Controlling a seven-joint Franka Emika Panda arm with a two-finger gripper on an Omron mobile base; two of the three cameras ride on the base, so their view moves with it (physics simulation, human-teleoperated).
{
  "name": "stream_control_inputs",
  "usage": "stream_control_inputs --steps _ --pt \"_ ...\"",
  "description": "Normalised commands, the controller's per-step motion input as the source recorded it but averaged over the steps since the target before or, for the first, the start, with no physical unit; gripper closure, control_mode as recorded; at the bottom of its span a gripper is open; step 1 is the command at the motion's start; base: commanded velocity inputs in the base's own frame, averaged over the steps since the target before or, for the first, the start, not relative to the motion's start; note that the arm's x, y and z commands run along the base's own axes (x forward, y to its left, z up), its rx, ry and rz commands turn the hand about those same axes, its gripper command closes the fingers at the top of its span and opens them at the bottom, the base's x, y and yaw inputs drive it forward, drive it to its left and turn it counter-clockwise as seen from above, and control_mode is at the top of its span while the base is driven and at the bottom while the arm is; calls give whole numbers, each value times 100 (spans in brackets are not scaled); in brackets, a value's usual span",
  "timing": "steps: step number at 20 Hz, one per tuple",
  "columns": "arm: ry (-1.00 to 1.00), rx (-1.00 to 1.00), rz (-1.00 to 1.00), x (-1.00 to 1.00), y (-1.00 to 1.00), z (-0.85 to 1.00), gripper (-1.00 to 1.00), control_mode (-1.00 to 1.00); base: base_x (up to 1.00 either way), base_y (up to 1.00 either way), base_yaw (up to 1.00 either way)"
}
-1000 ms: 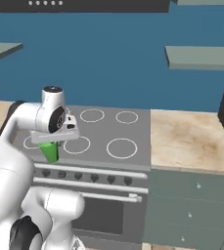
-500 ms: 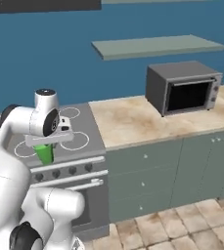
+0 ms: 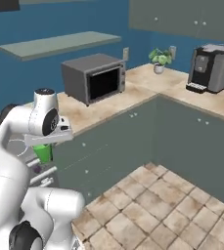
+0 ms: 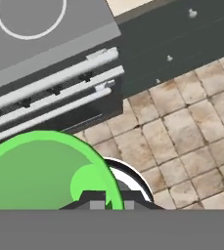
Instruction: Pick the cup and bowl from the counter and place them on the counter next to the sink.
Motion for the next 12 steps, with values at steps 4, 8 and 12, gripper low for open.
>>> stream_control_inputs --steps 4,8,12 --pt "0 0 0 0 0 0 100 100 -1 -23 -79" --pt "0 0 0 0 0 0 100 100 -10 -11 -76" --pt "0 0 0 0 0 0 100 100 -11 -6 -75"
